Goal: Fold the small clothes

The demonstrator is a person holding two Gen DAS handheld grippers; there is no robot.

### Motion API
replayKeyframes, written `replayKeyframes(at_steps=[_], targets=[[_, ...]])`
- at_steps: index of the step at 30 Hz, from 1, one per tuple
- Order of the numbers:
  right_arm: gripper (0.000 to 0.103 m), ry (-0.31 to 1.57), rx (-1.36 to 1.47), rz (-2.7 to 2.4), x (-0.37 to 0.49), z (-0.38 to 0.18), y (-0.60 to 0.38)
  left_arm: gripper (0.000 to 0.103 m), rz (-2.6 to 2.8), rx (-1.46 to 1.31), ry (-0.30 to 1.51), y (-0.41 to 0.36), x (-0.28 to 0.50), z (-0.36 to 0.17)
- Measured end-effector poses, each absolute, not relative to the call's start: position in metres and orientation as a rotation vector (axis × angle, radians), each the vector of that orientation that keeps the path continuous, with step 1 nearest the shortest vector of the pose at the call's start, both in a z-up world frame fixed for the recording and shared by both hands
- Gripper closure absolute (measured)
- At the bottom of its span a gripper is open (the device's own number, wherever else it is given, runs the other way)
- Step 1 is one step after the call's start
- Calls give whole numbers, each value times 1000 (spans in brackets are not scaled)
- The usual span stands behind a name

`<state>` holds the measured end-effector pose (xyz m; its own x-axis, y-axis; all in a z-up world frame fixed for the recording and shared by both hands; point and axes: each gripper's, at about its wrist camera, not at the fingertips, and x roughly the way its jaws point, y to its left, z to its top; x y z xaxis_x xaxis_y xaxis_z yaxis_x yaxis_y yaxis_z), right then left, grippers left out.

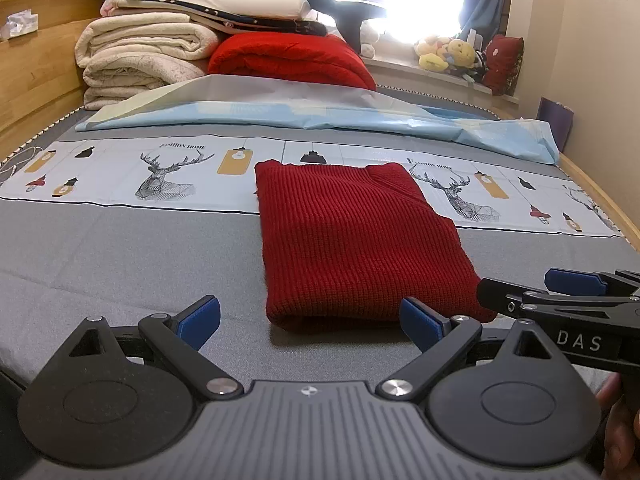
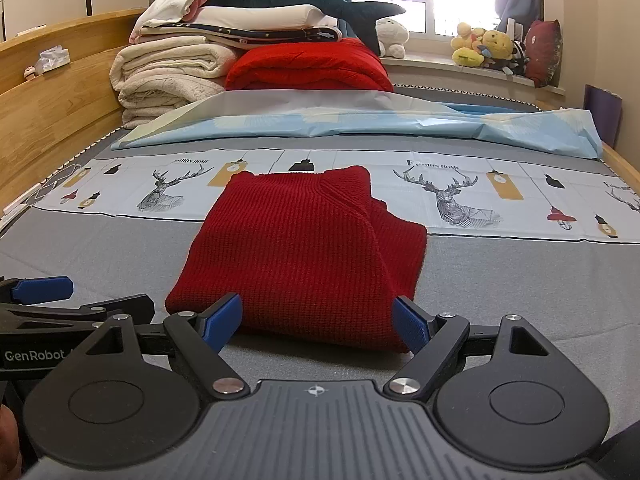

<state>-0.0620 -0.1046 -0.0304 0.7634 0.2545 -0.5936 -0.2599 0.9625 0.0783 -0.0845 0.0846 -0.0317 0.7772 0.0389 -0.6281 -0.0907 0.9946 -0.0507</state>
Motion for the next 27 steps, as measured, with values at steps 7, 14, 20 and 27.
replayKeyframes(at_steps=[7, 14, 20, 27], targets=[[20, 645, -12, 278, -62, -31, -104, 5, 72, -84, 681, 84, -84, -32], [21, 647, -12, 279, -62, -31, -103, 5, 73, -85, 682, 83, -84, -33], [22, 663, -27, 279, -61, -35, -104, 5, 70, -87, 707, 83, -80, -37], [22, 672, -35, 285, -60, -39, -104, 5, 74, -91, 720, 85, -78, -40]])
